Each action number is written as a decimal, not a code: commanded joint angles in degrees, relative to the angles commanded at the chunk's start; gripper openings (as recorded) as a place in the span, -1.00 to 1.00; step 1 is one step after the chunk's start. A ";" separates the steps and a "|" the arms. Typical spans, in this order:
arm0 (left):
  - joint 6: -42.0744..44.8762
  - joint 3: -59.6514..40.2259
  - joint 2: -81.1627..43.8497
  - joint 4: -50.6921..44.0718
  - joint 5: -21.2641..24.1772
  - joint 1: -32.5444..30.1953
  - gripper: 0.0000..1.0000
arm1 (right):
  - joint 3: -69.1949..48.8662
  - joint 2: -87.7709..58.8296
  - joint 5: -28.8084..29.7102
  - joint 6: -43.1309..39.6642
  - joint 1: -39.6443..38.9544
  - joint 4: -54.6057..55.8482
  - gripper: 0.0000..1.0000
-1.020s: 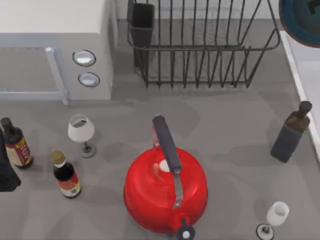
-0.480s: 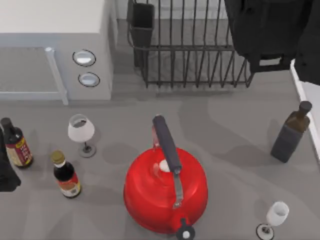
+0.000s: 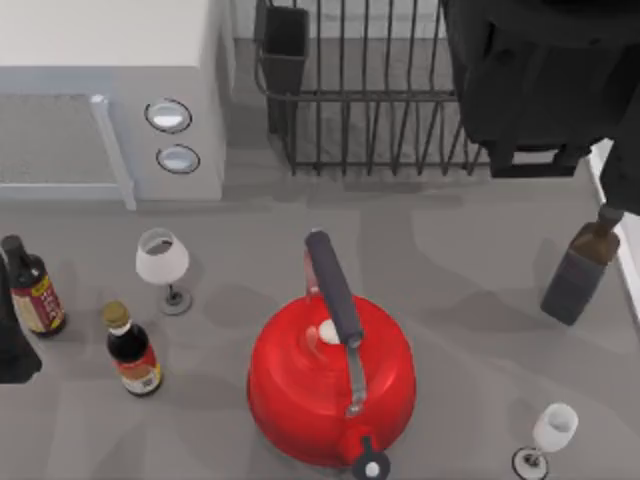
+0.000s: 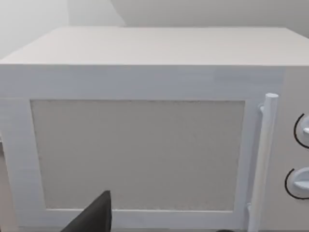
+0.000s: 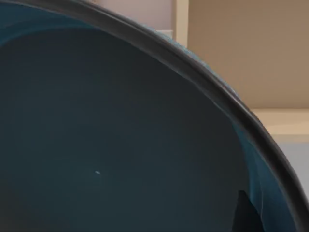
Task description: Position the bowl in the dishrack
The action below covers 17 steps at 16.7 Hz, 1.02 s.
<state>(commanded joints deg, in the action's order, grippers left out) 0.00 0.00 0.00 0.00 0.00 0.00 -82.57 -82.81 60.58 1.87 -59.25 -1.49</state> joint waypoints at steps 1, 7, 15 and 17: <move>0.00 0.00 0.00 0.00 0.00 0.00 1.00 | 0.00 -0.14 -0.05 -0.01 0.12 0.13 -1.00; 0.00 0.00 0.00 0.00 0.00 0.00 1.00 | 1.13 -12.06 -6.08 -0.33 7.88 13.33 -1.00; 0.00 0.00 0.00 0.00 0.00 0.00 1.00 | 5.73 -32.94 -21.23 -0.73 21.91 40.22 -1.00; 0.00 0.00 0.00 0.00 0.00 0.00 1.00 | 6.19 -34.34 -22.47 -0.85 23.03 41.64 -1.00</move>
<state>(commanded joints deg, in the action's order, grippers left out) 0.00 0.00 0.00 0.00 0.00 0.00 -76.38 -117.14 38.11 1.02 -36.21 40.15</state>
